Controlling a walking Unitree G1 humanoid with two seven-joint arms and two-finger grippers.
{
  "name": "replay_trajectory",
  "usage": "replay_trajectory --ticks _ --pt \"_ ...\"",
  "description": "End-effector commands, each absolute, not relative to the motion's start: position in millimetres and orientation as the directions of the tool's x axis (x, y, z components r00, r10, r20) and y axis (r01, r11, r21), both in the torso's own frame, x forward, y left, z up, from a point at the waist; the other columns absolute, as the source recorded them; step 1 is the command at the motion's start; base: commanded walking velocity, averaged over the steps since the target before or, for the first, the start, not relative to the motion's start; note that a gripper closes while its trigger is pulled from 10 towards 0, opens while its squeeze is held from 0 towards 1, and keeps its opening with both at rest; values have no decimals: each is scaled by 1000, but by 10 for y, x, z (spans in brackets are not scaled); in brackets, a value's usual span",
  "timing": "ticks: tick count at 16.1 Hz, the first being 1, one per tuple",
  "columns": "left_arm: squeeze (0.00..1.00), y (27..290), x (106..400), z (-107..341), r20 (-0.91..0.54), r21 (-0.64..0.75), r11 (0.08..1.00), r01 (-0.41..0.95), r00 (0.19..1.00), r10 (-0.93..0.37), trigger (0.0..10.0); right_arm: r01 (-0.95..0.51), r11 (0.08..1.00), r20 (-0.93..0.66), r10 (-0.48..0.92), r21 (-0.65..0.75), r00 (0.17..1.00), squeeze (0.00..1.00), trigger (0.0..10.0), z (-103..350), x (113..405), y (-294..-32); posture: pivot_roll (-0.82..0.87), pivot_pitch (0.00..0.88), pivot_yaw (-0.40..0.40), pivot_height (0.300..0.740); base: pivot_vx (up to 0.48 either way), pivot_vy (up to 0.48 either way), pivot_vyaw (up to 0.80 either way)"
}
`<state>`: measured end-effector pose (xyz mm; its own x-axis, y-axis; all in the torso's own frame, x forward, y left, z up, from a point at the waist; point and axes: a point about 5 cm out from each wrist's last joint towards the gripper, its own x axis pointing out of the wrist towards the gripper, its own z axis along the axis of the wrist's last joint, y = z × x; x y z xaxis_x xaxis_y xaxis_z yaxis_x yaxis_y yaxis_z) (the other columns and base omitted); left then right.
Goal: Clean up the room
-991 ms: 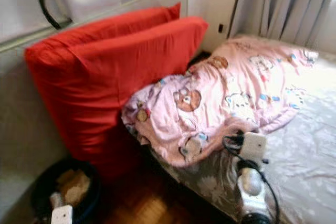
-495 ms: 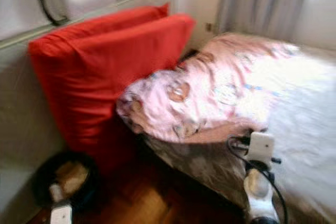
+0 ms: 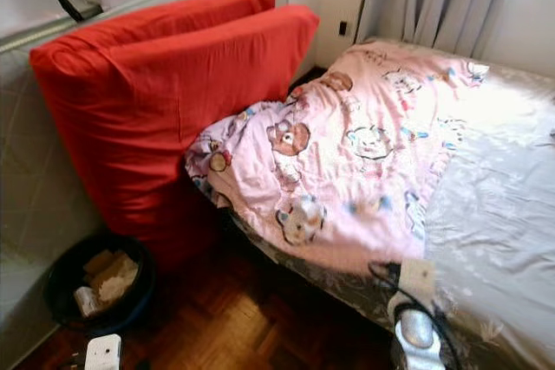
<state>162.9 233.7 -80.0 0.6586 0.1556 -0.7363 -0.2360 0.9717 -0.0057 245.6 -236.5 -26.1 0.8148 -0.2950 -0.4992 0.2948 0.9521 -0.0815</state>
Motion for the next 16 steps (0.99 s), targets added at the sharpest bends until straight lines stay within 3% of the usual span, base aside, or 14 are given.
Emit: replay_trajectory --ticks 1,5,11,12,13,16 --pt "0 2349 1598 -813 -748 3 975 -222 647 149 10000 303 951 -535 -286 -58 795 0 10000 -294 2439 -2379 -59 0 1 740 0 0 0" --pt "0 2343 1604 -813 -751 9 980 -201 646 140 10000 234 972 -653 -198 -33 731 0 10000 -472 2293 -2284 -58 0 -1 740 0 0 0" --pt "0 2338 1607 -813 -751 13 981 -191 646 136 10000 229 973 -696 -181 -24 695 0 10000 -570 2176 -2231 -52 0 -2 740 0 0 0" --pt "0 2338 1607 -813 -751 13 982 -190 646 135 10000 229 973 -695 -180 -23 696 565 10000 -571 2174 -2229 -52 0 -2 740 0 0 0" --pt "0 2338 1605 -814 -752 14 982 -188 645 134 10000 236 972 -700 -182 -20 691 902 10000 -583 2151 -2242 -53 0 -3 740 0 0 0" --pt "0 2335 1604 -815 -752 13 982 -186 645 132 10000 249 968 -707 -186 -15 683 875 10000 -594 2128 -2259 -53 0 -3 740 0 0 0"
